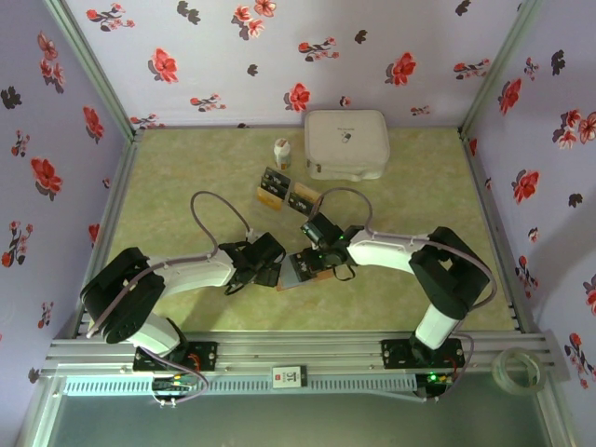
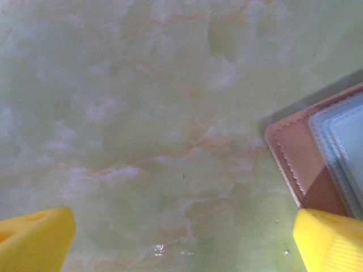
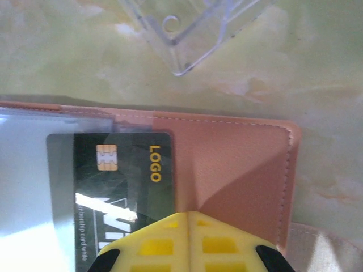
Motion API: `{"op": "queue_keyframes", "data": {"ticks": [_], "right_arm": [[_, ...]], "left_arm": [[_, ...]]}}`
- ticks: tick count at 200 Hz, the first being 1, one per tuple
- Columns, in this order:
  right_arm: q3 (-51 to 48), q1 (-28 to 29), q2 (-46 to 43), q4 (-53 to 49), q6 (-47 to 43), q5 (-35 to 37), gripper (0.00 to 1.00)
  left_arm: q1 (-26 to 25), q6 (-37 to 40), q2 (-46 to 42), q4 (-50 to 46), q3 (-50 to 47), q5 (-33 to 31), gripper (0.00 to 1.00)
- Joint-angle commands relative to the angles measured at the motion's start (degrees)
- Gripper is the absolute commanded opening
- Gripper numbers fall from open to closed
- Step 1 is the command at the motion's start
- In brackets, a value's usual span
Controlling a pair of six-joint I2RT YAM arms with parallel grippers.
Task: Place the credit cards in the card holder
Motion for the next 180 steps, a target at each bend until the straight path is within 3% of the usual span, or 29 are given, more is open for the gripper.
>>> {"op": "queue_keyframes", "data": {"ticks": [1, 91, 180], "right_arm": [[1.68, 1.62, 1.05, 0.8, 1.79, -1.53, 0.0], [3.91, 4.73, 2.8, 1.95, 3.75, -2.96, 0.0], [3.83, 2.35, -0.81, 0.43, 2.77, -1.04, 0.0]], "left_arm": [[-0.31, 0.65, 0.74, 0.54, -0.94, -1.13, 1.0], [-0.33, 0.4, -0.37, 0.58, -1.63, -1.13, 1.0], [4.59, 0.47, -11.46, -2.87, -5.11, -1.26, 1.0]]}}
